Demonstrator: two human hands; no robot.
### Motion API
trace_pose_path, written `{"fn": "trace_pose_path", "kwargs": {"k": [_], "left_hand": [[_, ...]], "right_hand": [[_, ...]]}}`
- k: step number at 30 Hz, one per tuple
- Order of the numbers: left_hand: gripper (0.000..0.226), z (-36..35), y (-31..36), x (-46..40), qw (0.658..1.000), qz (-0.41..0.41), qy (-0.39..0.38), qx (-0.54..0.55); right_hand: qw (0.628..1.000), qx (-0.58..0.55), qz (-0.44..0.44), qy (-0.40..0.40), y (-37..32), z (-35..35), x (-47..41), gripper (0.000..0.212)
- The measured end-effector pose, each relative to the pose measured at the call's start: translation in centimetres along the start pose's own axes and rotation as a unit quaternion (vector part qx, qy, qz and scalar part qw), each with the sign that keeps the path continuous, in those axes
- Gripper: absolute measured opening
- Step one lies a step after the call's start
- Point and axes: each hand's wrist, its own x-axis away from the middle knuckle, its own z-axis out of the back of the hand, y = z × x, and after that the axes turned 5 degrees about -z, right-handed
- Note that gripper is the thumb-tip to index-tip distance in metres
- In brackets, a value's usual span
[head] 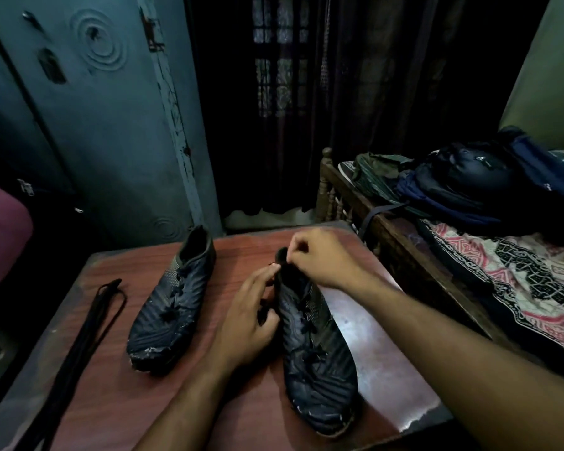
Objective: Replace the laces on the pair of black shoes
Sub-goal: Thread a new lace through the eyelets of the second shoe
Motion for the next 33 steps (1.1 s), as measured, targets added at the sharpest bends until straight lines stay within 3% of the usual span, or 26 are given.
{"fn": "trace_pose_path", "kwargs": {"k": [3, 6, 10, 13, 18, 23, 26, 30, 33], "left_hand": [[0.071, -0.2, -0.3, 0.0, 0.999, -0.011, 0.004, -0.031], [0.08, -0.2, 0.1, -0.3, 0.999, 0.048, -0.016, 0.005], [0.084, -0.3, -1.1, -1.3, 0.995, 0.089, -0.045, 0.026], [0.063, -1.1, -2.1, -2.3, 0.997, 0.071, 0.022, 0.023], [0.037, -1.6, -2.9, -4.2, 0.984, -0.009, 0.147, -0.098], [0.008, -0.1, -3.7, -5.1, 0.97, 0.028, 0.231, -0.077], [0.005, 0.0, -3.8, -5.6, 0.977, 0.009, 0.204, -0.061], [0.009, -0.4, -4.2, -5.9, 0.988, 0.014, 0.146, -0.042], [0.03, -0.5, -4.7, -6.4, 0.996, 0.015, 0.082, -0.038]], "right_hand": [[0.995, 0.096, -0.005, -0.043, 0.5, -1.4, 0.3, 0.021], [0.983, 0.179, 0.009, -0.045, -0.1, -2.0, 0.5, 0.014], [0.978, 0.204, 0.001, -0.036, 0.0, -3.1, 0.4, 0.024], [0.981, 0.193, 0.011, -0.022, 0.6, -3.8, -0.5, 0.033], [0.984, 0.153, 0.083, 0.041, 1.9, -5.1, -2.3, 0.007], [0.984, 0.058, 0.147, 0.081, 3.2, -5.5, -3.8, 0.026], [0.979, 0.073, 0.182, 0.058, 3.4, -4.2, -4.0, 0.028], [0.984, -0.015, 0.168, 0.058, 4.9, -2.0, -3.8, 0.031], [0.98, -0.061, 0.152, 0.116, 5.5, -2.3, -3.8, 0.031]]}}
